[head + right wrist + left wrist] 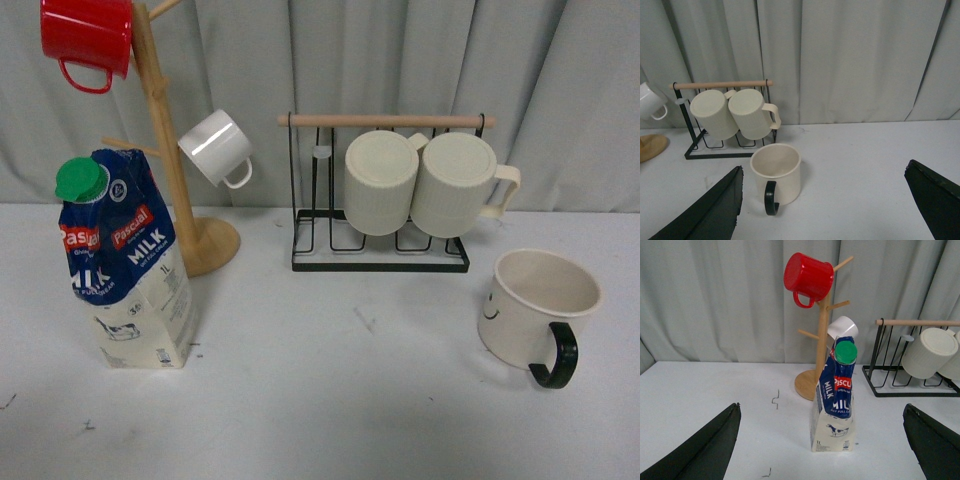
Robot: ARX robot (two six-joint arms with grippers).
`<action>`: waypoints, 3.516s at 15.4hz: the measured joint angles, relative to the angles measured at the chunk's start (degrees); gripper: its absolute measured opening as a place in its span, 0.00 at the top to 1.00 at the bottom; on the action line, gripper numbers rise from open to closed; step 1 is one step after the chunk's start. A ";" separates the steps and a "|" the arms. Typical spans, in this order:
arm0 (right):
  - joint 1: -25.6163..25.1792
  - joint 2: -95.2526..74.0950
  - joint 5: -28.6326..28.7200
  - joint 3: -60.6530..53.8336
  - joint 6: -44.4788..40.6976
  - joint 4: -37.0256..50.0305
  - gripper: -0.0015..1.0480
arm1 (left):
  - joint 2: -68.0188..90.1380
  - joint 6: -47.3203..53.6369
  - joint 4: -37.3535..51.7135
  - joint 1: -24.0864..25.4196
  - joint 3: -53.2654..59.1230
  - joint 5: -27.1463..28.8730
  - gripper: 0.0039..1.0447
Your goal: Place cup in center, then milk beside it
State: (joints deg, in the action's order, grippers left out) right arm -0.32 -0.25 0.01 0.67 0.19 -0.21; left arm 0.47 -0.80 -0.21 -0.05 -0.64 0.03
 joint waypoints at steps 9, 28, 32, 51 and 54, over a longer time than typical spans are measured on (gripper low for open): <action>0.00 0.00 0.00 0.00 0.00 0.00 0.06 | 0.00 0.02 0.00 0.00 0.00 0.00 0.06; 0.07 -74.16 -1.14 42.56 4.96 -7.56 0.06 | 0.00 0.02 0.00 0.00 0.00 -0.02 0.06; 0.76 -94.38 -1.18 55.84 8.63 -12.63 0.06 | 0.00 0.00 0.00 0.00 0.00 -0.02 0.06; 4.98 -115.58 -3.04 68.02 15.45 -14.23 0.97 | 0.00 0.00 0.00 0.00 0.00 -0.02 0.06; 7.19 -110.84 -1.79 64.54 16.33 -14.19 0.97 | 0.00 0.00 0.00 0.00 0.00 -0.02 0.06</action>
State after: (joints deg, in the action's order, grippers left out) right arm 6.87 -111.09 -1.78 65.21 16.51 -14.39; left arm 0.47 -0.80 -0.21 -0.05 -0.64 0.01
